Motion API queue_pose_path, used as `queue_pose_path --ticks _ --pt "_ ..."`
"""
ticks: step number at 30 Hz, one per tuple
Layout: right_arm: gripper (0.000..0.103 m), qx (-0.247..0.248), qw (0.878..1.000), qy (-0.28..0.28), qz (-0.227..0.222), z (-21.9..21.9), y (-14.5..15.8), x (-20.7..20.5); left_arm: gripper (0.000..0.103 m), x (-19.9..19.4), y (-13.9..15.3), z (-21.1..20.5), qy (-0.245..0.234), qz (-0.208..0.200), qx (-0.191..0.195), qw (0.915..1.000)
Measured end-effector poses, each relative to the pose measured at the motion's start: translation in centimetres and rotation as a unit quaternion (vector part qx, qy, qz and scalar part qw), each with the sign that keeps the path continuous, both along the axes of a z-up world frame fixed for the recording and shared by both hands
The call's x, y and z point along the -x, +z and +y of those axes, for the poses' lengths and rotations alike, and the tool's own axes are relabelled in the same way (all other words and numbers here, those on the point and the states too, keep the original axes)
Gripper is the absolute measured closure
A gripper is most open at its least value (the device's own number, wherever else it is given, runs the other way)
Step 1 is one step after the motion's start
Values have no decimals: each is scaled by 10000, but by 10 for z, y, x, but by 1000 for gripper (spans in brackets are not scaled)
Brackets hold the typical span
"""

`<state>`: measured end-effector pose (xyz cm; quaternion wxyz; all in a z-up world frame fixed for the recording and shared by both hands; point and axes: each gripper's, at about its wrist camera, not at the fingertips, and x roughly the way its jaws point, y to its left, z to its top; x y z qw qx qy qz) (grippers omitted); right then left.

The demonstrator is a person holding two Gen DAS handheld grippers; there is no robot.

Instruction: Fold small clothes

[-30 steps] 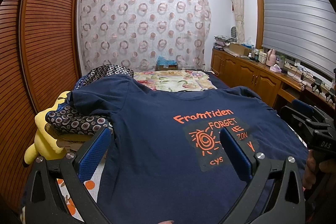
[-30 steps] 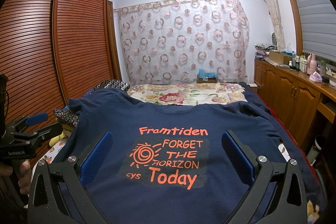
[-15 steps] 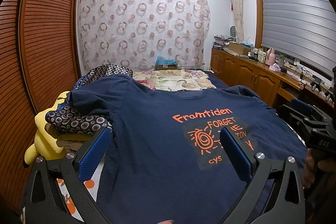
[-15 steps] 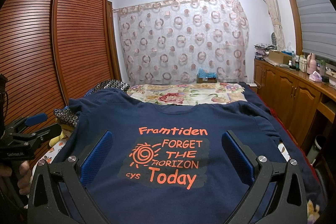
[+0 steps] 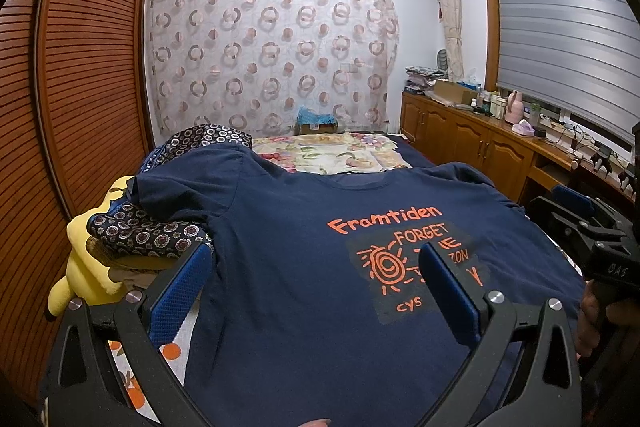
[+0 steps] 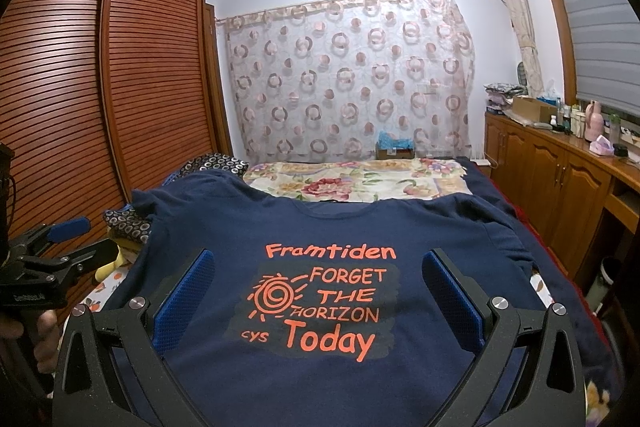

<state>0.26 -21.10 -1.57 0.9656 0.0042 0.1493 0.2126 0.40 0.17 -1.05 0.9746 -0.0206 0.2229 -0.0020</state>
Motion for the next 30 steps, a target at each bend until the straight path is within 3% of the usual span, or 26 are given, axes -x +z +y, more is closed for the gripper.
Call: queue_pose_path --ticks 21,30 --pt "0 -9 9998 178 118 2 -6 -8 0 4 2 0 26 52 27 10000" --pt "0 71 9989 330 323 9 -20 -30 0 -15 -10 59 541 229 328 9977"
